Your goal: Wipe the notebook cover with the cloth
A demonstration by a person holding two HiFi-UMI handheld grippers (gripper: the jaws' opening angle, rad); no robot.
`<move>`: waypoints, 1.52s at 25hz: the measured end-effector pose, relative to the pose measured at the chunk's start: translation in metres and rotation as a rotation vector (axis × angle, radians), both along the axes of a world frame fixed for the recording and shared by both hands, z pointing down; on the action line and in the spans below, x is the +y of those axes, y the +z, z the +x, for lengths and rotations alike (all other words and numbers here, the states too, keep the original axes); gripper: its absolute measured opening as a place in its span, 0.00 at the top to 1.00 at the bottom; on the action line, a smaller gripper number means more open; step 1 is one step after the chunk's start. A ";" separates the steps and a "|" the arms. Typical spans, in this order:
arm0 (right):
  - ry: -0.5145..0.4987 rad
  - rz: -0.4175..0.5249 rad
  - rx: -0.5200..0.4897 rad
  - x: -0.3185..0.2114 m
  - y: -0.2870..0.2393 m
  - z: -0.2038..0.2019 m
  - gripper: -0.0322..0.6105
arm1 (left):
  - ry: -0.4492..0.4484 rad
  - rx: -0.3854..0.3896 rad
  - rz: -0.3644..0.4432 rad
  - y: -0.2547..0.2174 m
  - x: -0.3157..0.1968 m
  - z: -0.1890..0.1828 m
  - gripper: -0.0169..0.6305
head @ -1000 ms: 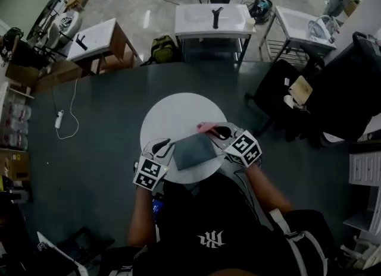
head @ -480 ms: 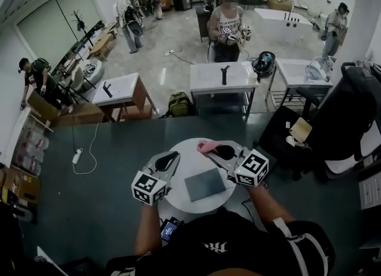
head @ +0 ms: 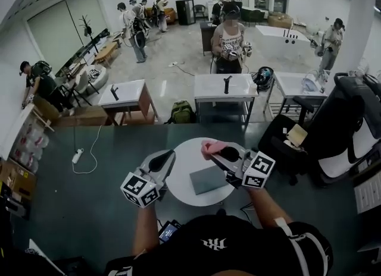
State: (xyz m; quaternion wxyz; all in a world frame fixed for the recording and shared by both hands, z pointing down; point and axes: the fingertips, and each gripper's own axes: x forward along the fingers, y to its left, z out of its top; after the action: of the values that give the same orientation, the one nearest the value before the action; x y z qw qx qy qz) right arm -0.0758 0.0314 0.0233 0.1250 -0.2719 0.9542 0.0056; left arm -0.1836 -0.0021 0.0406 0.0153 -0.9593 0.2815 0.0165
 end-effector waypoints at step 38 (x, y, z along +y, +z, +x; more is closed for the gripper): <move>-0.248 -0.192 0.080 0.414 0.146 0.088 0.89 | -0.040 0.035 -0.128 0.115 0.435 0.101 0.97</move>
State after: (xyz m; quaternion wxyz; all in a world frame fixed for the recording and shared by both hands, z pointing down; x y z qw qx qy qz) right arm 0.0121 0.4456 0.1689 0.0602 -0.1622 0.9808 -0.0903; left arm -0.0830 0.4334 0.1556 -0.0506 -0.9520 0.3015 0.0150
